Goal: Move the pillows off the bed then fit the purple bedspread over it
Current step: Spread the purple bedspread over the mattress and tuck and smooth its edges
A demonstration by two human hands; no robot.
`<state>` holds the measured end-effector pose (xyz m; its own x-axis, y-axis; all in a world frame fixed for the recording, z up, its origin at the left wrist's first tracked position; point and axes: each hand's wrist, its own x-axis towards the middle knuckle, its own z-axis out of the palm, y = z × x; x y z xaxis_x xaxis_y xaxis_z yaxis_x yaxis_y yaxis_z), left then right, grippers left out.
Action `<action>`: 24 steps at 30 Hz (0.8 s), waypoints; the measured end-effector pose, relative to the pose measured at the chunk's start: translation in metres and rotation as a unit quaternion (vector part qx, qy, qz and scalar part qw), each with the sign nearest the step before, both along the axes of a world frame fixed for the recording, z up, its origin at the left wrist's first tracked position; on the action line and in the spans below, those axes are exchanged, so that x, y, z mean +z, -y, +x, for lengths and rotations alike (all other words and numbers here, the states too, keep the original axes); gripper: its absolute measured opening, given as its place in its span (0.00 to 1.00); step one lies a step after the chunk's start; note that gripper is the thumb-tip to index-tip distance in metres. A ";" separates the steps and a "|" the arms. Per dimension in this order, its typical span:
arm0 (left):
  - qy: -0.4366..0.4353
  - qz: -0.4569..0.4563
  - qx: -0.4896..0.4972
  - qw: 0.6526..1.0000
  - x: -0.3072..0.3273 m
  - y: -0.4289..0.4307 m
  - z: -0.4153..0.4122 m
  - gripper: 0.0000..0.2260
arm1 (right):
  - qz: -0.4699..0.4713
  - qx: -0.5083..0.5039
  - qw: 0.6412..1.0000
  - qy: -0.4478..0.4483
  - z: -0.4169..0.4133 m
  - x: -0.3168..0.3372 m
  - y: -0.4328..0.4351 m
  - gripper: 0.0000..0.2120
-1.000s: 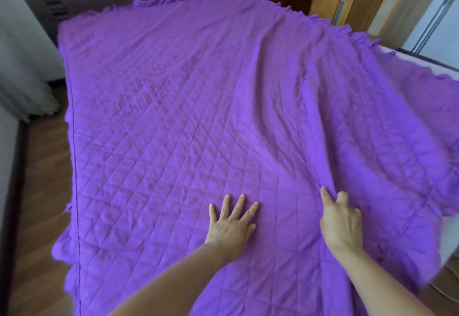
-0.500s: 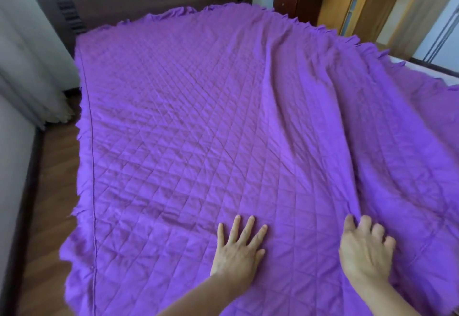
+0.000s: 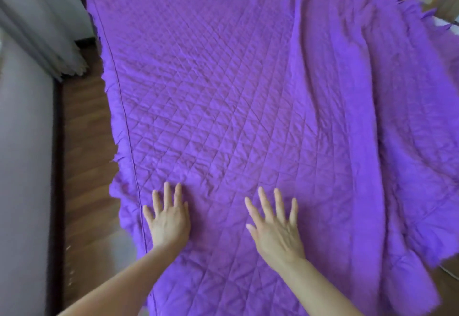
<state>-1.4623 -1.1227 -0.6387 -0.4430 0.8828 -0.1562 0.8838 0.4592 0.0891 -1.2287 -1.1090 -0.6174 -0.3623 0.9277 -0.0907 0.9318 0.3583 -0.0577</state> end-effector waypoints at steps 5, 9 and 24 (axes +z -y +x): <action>0.075 0.013 0.196 0.978 0.008 0.045 -0.040 0.21 | -0.110 0.060 0.992 0.010 -0.063 -0.016 0.080 0.27; 0.135 0.057 0.191 0.971 0.014 0.056 -0.038 0.21 | -0.146 0.096 0.984 0.024 -0.081 -0.008 0.110 0.27; -0.004 0.003 -0.298 0.955 0.005 0.113 0.037 0.36 | -0.146 -0.041 0.988 0.031 -0.011 0.005 0.105 0.26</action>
